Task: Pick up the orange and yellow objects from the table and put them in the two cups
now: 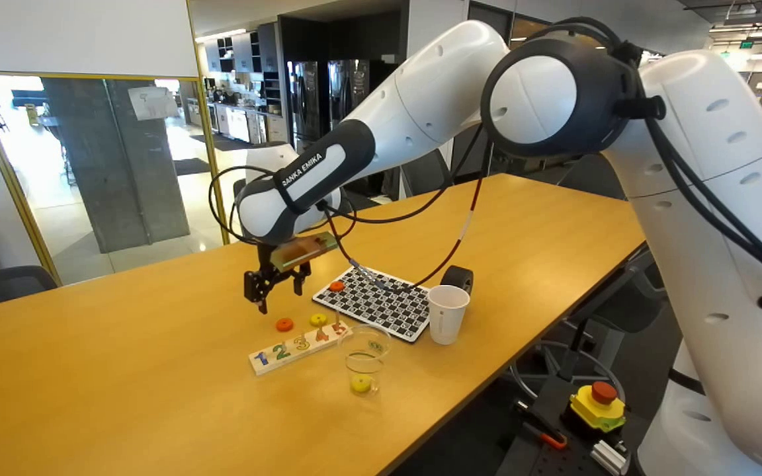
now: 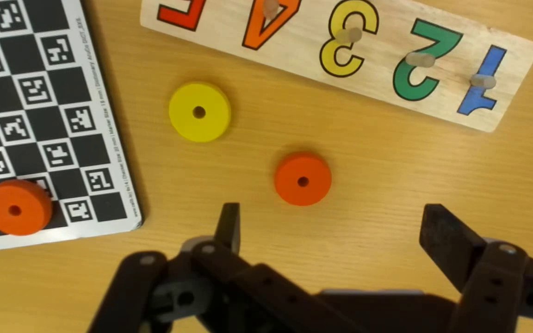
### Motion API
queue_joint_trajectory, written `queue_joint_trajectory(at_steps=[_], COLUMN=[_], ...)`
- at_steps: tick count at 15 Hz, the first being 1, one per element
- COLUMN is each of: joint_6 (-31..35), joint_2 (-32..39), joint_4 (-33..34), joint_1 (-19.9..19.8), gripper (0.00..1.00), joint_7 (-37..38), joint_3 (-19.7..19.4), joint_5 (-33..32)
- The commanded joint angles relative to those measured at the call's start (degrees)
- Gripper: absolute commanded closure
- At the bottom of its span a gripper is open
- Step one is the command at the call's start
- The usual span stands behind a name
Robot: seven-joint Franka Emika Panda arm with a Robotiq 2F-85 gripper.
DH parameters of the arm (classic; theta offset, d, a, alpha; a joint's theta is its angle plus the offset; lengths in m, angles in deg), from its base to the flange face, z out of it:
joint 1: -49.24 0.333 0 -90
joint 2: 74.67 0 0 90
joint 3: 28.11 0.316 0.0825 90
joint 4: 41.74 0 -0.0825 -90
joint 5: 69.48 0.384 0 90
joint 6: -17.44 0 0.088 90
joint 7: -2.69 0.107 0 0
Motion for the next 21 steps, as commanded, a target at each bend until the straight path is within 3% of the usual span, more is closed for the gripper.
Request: queue_joint_trajectory(at_steps=[1,21], joint_6=[-1.2,-2.7], joint_2=[3.5,8.9], joint_4=[4.9,8.4], joint_1=[0.1,-0.8], gripper=[0.00,0.00], joint_7=[-1.6,-1.0], joint_3=[-0.3,-1.0], joint_5=[2.4,4.7])
